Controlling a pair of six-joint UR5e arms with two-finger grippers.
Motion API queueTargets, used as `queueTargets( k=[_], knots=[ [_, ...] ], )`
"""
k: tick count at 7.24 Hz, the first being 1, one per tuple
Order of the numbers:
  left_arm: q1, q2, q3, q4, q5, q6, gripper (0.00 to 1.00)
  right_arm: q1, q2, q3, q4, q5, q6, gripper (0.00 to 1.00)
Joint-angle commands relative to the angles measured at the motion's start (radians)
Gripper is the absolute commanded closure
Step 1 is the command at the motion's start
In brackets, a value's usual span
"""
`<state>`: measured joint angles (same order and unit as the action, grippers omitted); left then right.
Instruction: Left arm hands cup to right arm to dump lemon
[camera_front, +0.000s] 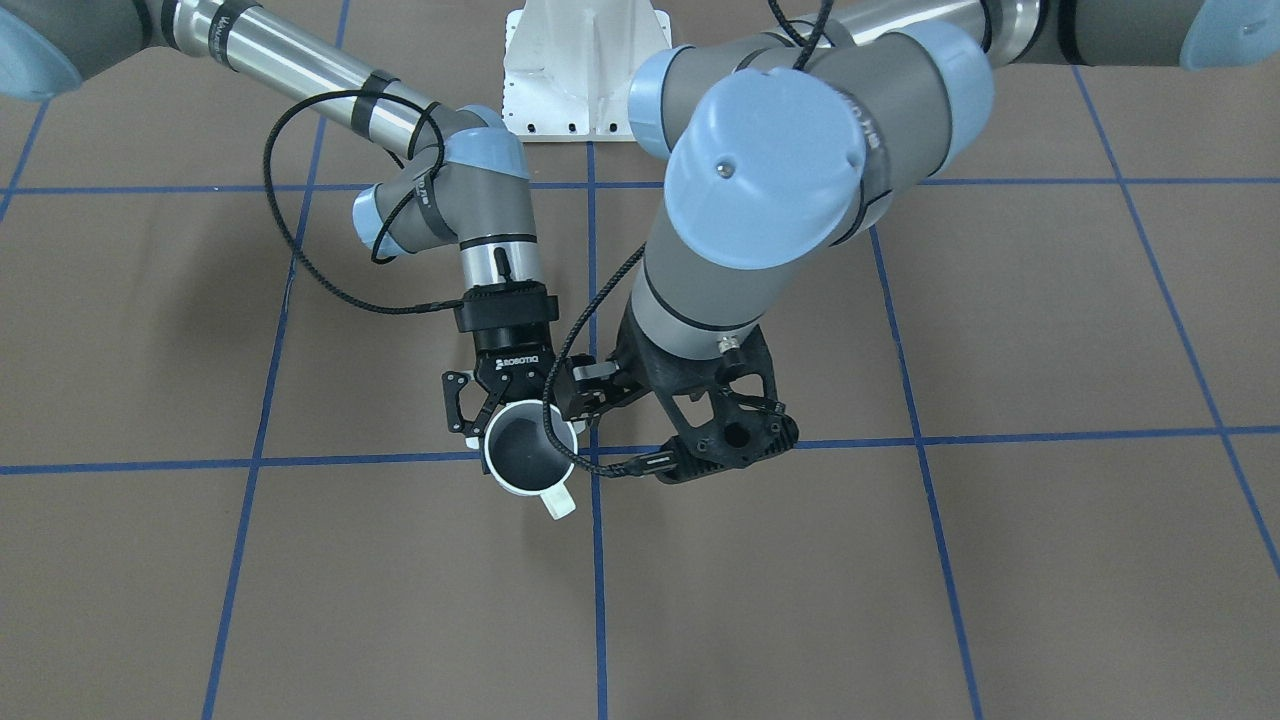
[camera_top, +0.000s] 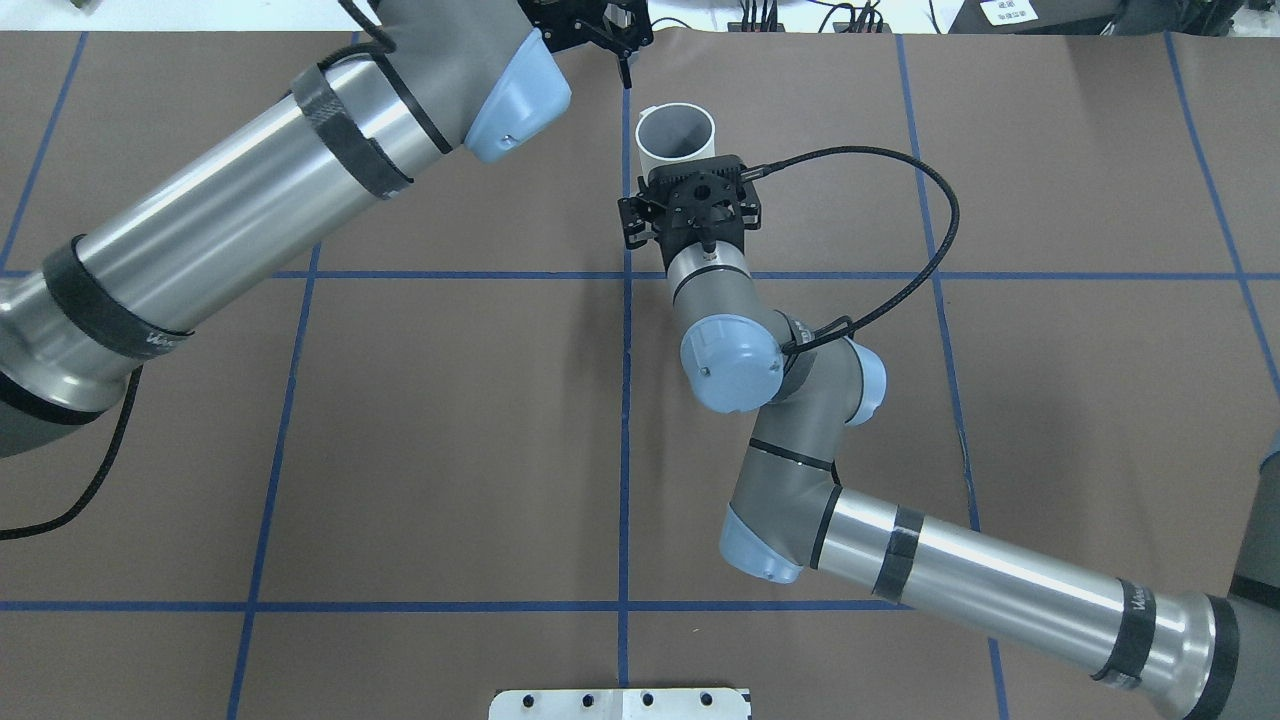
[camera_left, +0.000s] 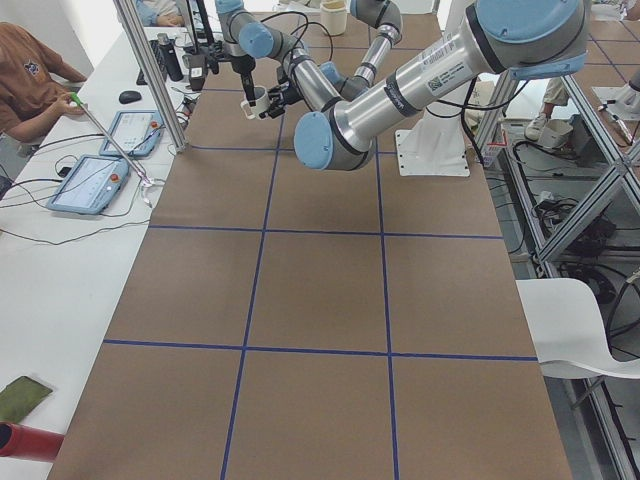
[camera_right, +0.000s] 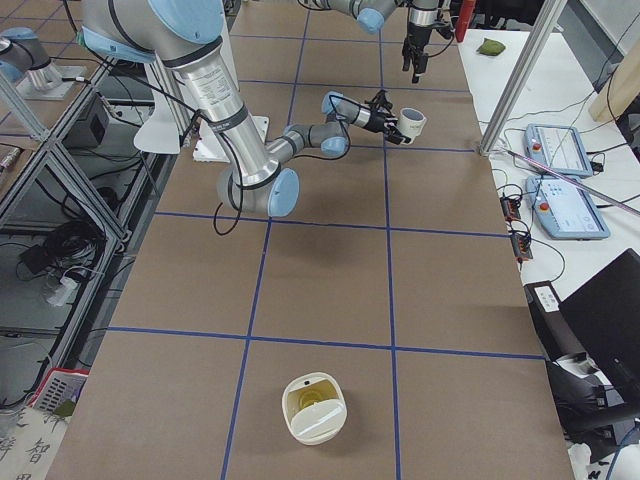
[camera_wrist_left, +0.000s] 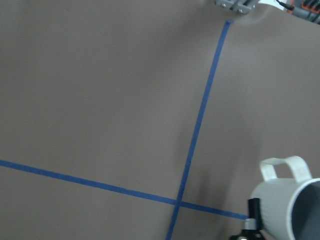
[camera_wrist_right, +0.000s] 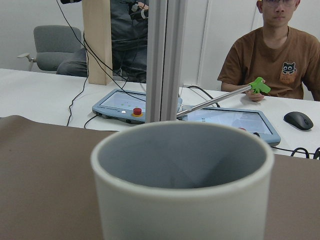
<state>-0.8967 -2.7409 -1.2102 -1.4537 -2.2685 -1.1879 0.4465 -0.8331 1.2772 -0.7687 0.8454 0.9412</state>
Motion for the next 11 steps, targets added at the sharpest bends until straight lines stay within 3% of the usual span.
queueTargets(
  k=[1,4,11],
  knots=[
    [0.018,-0.016,0.035,-0.027,-0.003,-0.019,0.17,-0.041,0.017,0.004,-0.018,-0.061,0.011,0.99],
    [0.03,-0.016,0.035,-0.02,-0.003,-0.019,0.22,-0.054,0.031,0.002,-0.012,-0.152,0.07,0.97],
    [0.061,-0.011,0.034,-0.016,0.001,-0.021,0.35,-0.052,0.032,0.002,-0.011,-0.172,0.07,0.91]
  ],
)
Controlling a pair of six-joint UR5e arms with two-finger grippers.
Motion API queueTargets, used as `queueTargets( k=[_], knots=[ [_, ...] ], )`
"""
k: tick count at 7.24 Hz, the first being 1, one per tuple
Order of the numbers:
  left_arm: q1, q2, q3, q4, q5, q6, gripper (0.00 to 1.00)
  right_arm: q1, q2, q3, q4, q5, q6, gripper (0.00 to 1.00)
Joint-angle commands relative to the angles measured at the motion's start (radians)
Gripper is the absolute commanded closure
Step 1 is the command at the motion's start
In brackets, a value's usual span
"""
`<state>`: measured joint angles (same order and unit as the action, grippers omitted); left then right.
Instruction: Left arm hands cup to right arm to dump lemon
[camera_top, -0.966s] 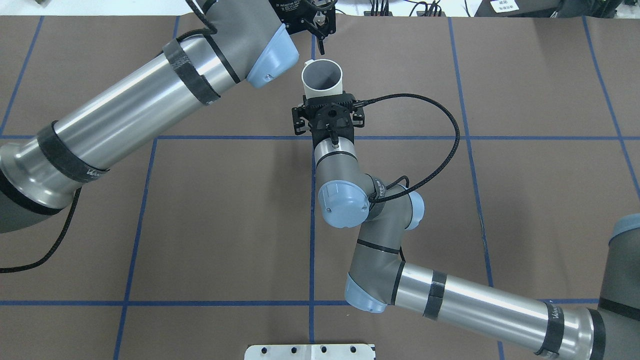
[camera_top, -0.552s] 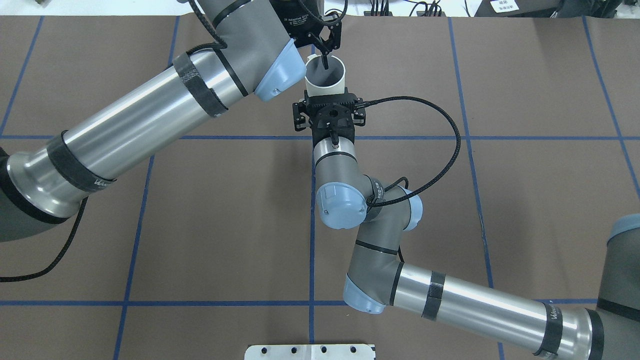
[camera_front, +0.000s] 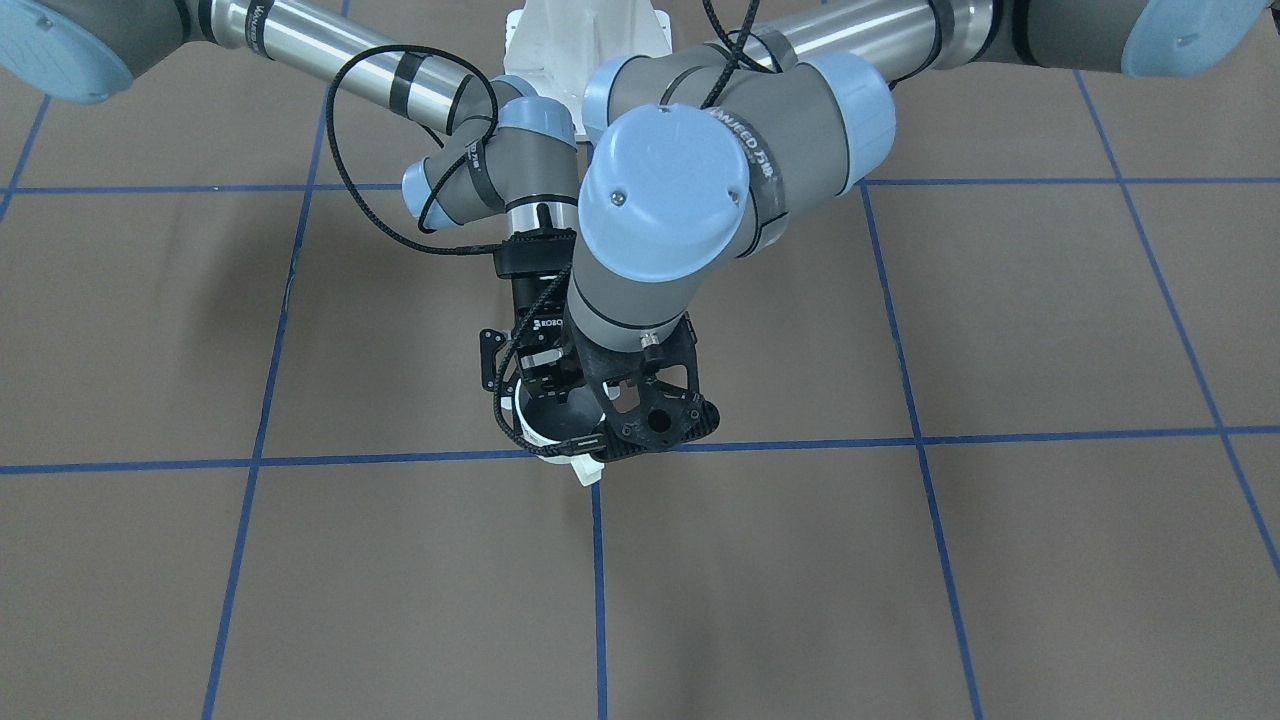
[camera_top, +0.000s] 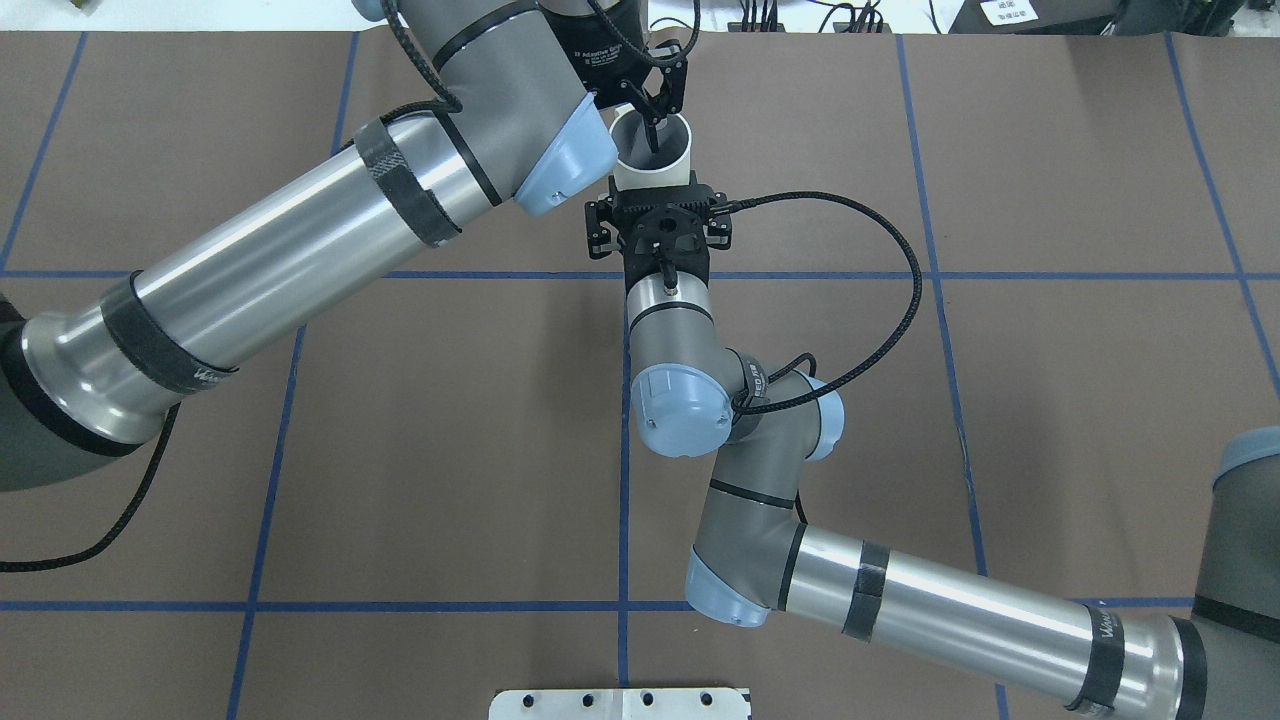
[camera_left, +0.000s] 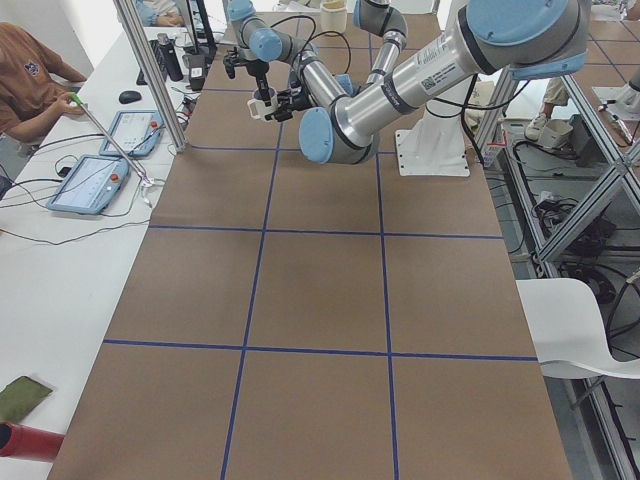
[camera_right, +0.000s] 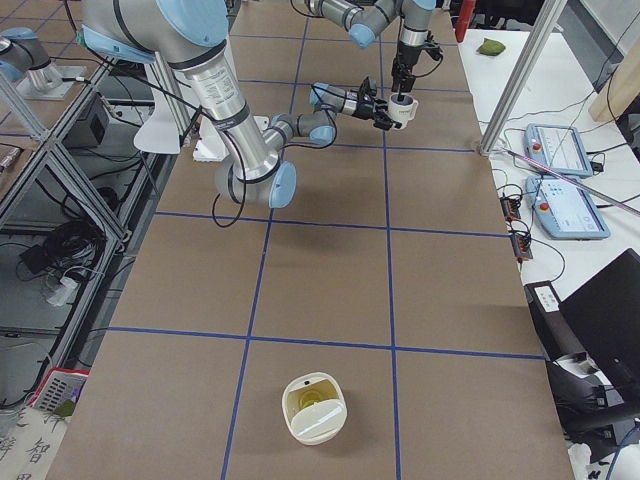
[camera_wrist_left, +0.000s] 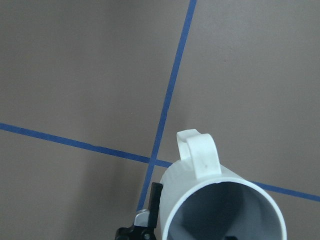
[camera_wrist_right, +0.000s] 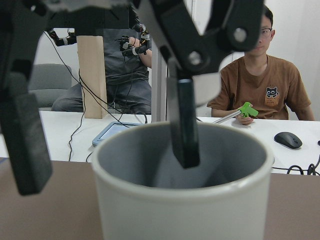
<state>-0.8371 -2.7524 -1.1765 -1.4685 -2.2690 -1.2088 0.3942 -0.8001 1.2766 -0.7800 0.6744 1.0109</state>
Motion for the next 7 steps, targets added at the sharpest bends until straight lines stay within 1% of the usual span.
queueTargets(
  k=[1,3,6,7],
  knots=[
    [0.001,0.0,0.0,0.0,0.003,0.0,0.4,0.0,-0.002,0.003,0.001,-0.003,0.0,0.91],
    [0.001,0.0,0.0,0.002,0.005,0.0,0.55,0.0,-0.005,0.003,0.001,-0.004,0.0,0.91],
    [0.0,0.002,0.003,0.002,0.008,0.002,0.61,0.0,-0.005,0.006,0.002,-0.004,0.0,0.91],
    [0.0,0.002,0.003,0.002,0.008,0.002,0.61,0.0,-0.005,0.006,0.002,-0.004,0.0,0.91]
  ],
)
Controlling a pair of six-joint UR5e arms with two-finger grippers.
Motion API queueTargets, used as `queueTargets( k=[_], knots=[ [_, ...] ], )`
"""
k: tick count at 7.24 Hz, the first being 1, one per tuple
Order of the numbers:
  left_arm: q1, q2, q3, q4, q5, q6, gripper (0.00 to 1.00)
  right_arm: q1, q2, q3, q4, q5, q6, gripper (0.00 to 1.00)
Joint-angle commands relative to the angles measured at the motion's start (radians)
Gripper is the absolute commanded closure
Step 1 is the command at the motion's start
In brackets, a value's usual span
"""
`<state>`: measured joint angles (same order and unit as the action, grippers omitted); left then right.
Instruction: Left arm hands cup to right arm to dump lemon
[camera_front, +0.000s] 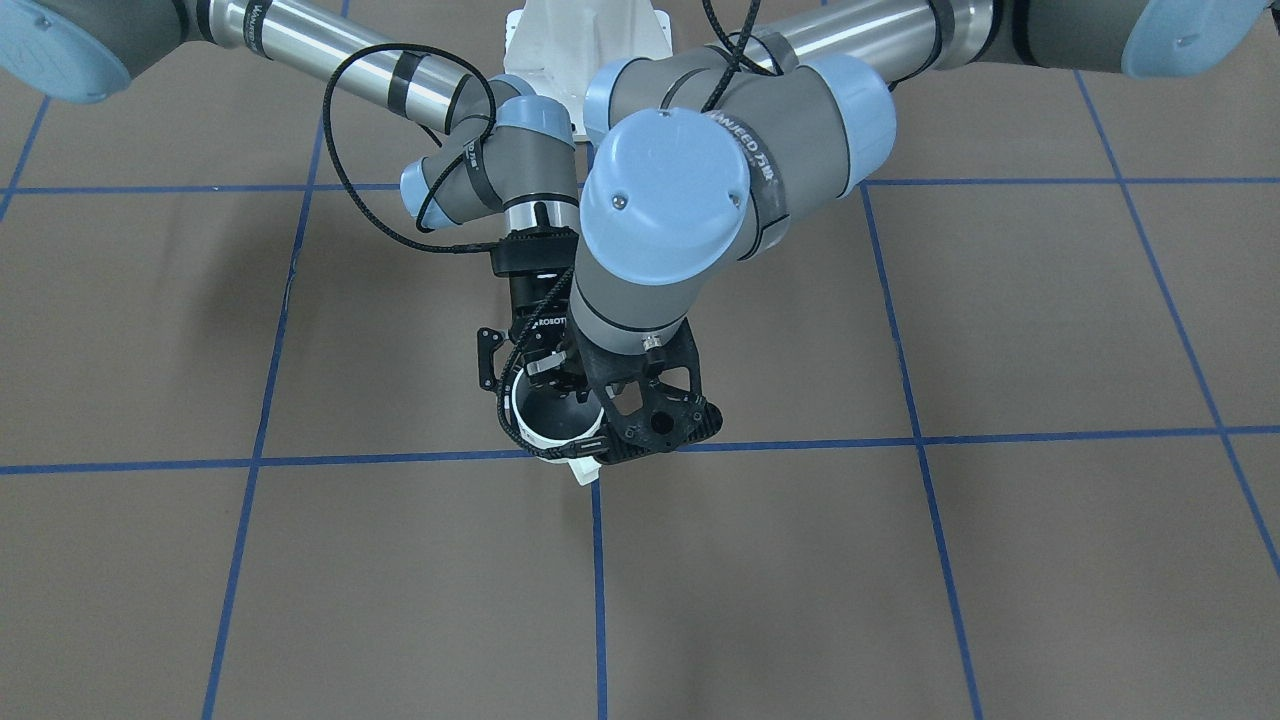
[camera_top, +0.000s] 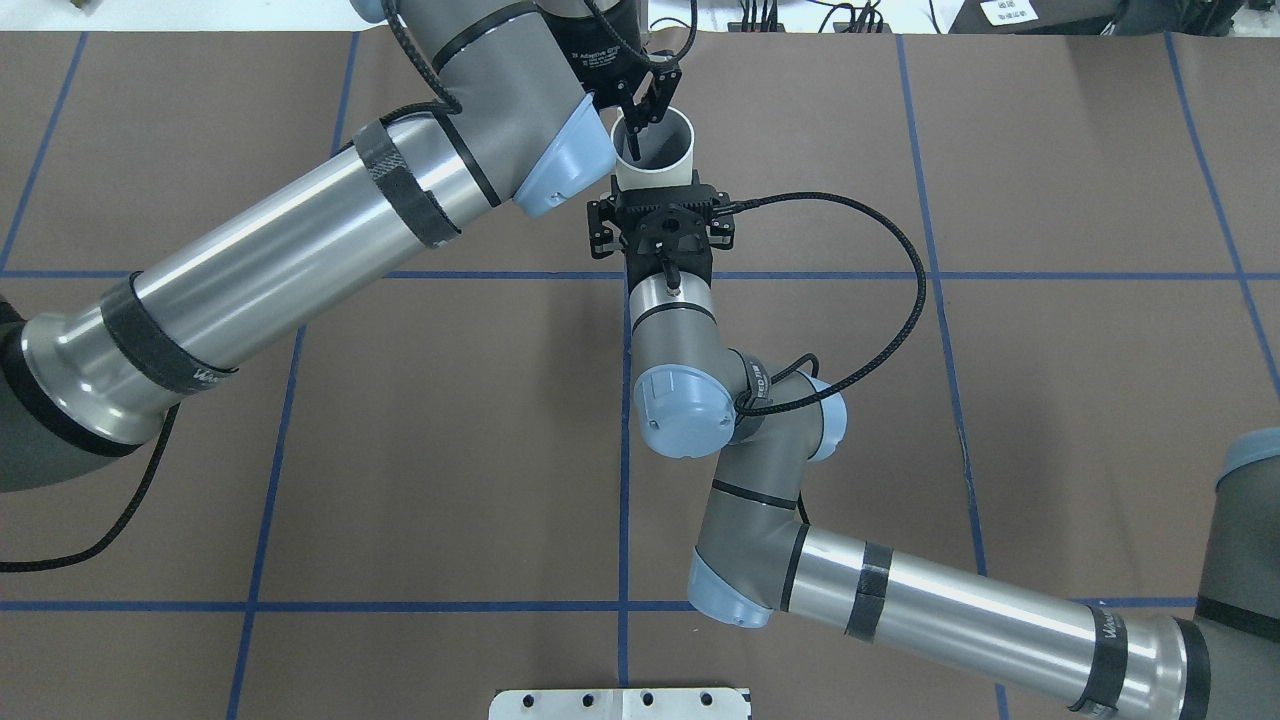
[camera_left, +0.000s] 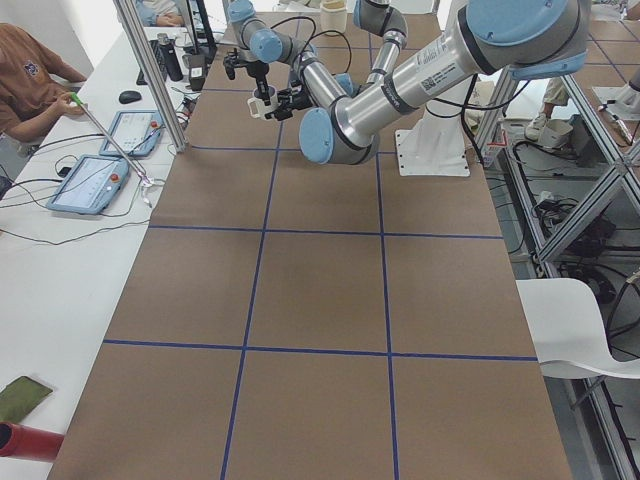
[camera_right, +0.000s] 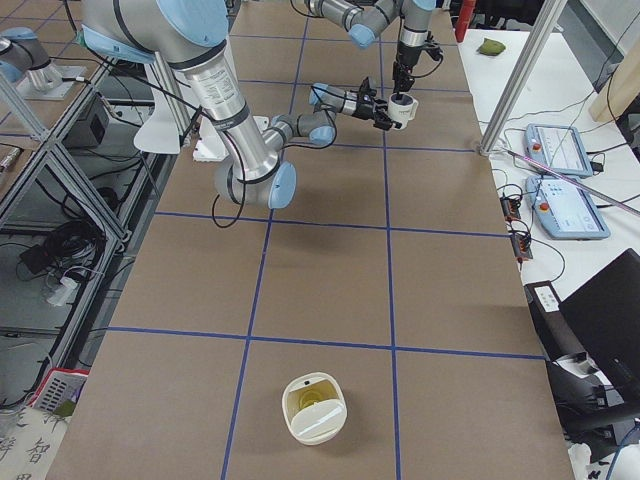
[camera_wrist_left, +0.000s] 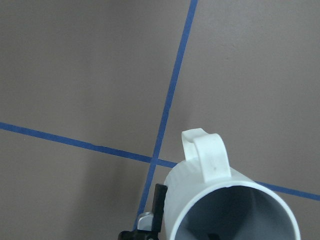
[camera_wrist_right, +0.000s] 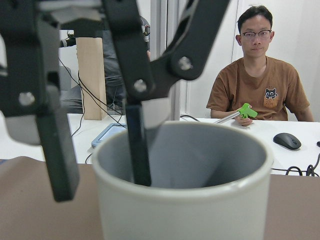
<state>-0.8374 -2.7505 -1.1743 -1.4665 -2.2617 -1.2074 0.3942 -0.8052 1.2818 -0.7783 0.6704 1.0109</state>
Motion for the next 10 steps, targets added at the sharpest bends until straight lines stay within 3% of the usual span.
queueTargets(
  k=[1,2,3,4,5,10],
  knots=[
    [0.0,0.002,0.001,0.0,0.001,0.0,0.61,0.0,0.0,0.002,0.001,0.0,0.0,0.91],
    [0.0,0.0,0.001,0.0,0.001,0.0,0.65,0.0,0.0,0.002,0.001,0.0,0.0,0.91],
    [0.0,0.0,0.001,0.002,0.002,0.0,0.78,0.0,0.0,0.002,0.001,0.0,0.0,0.91],
    [0.0,0.0,0.001,0.002,0.002,-0.001,1.0,0.0,0.0,0.002,0.001,0.0,0.0,0.81],
    [0.0,0.0,0.001,0.003,0.002,-0.009,1.0,0.0,0.001,0.002,0.001,0.003,0.0,0.01],
    [-0.006,-0.001,-0.001,0.003,0.016,-0.049,1.0,-0.012,-0.04,0.046,0.001,0.009,-0.006,0.0]
  ],
)
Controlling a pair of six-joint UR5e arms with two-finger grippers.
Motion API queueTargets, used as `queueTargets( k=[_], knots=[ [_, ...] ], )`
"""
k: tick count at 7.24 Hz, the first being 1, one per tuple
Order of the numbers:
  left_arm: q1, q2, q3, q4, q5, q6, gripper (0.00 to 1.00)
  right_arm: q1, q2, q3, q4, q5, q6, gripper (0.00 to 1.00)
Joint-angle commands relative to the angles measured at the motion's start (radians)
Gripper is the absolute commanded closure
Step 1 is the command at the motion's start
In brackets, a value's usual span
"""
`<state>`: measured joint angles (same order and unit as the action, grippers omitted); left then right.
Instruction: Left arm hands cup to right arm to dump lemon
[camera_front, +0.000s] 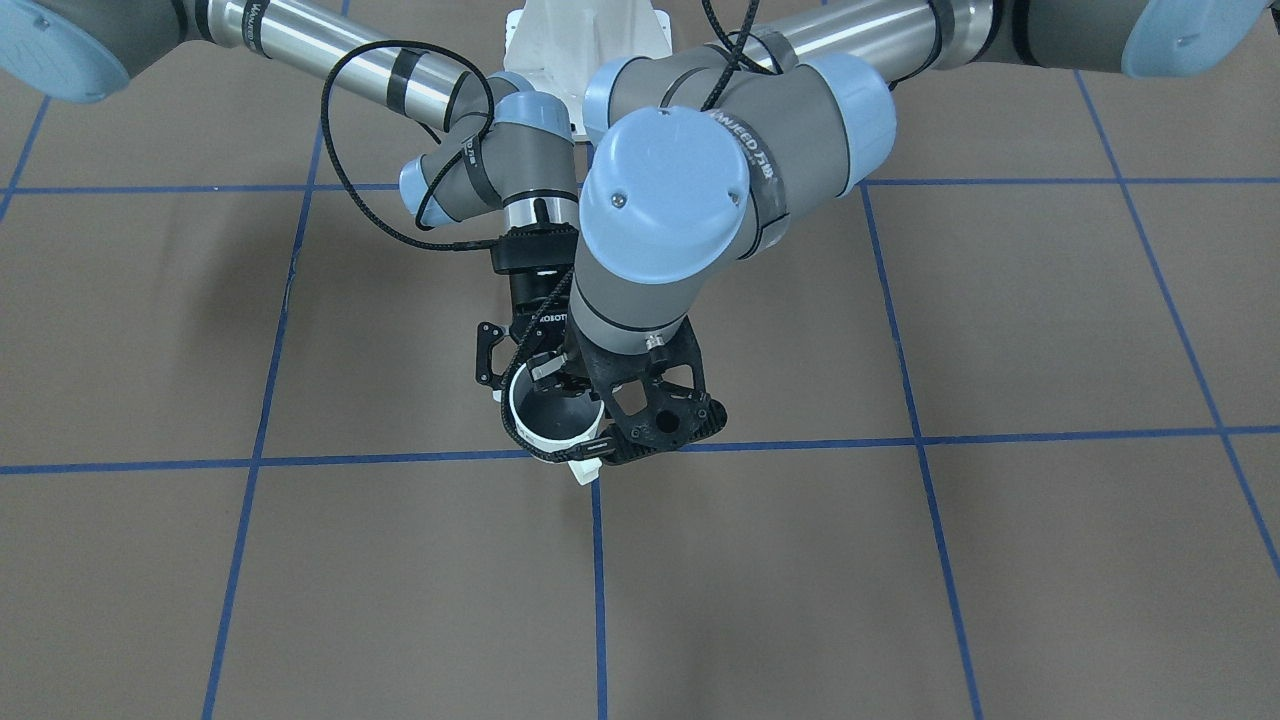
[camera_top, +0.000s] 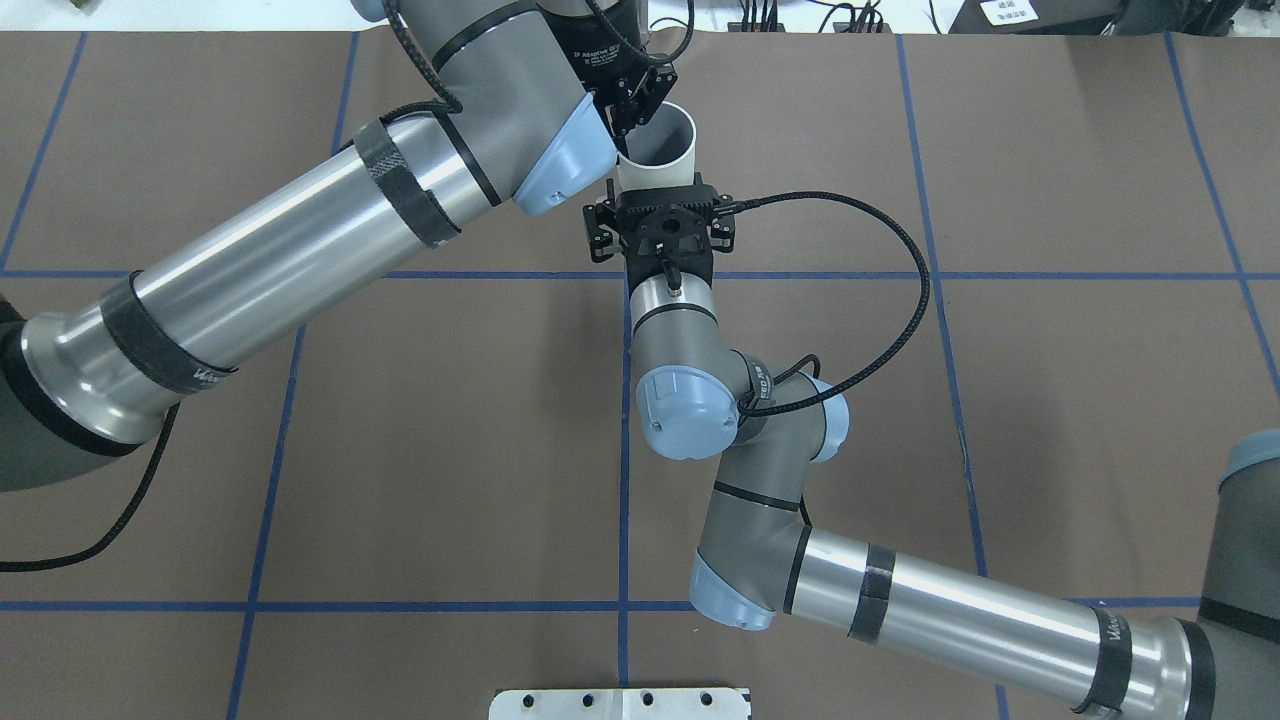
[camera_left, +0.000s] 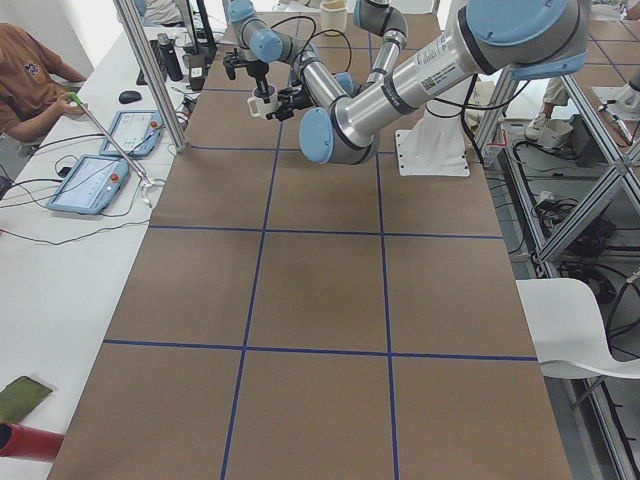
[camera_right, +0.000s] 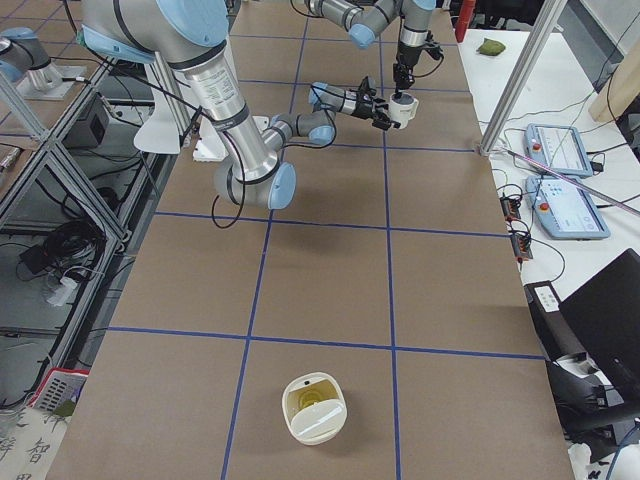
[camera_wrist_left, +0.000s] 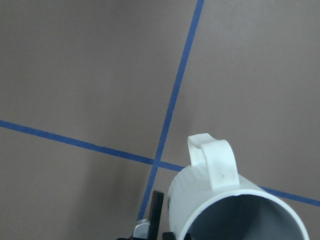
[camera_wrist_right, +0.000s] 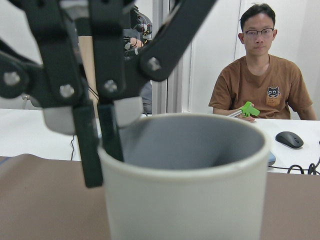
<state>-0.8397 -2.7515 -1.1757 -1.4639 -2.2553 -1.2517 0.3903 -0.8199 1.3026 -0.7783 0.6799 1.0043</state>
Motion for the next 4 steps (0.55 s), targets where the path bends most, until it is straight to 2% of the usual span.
queueTargets(
  k=[1,4],
  knots=[
    [-0.007,0.0,0.002,-0.001,0.023,-0.005,1.0,-0.019,-0.03,0.032,0.001,-0.005,0.002,0.0],
    [-0.062,-0.005,0.004,-0.007,0.036,-0.005,1.0,-0.05,-0.054,0.032,0.073,-0.006,0.0,0.0]
  ],
)
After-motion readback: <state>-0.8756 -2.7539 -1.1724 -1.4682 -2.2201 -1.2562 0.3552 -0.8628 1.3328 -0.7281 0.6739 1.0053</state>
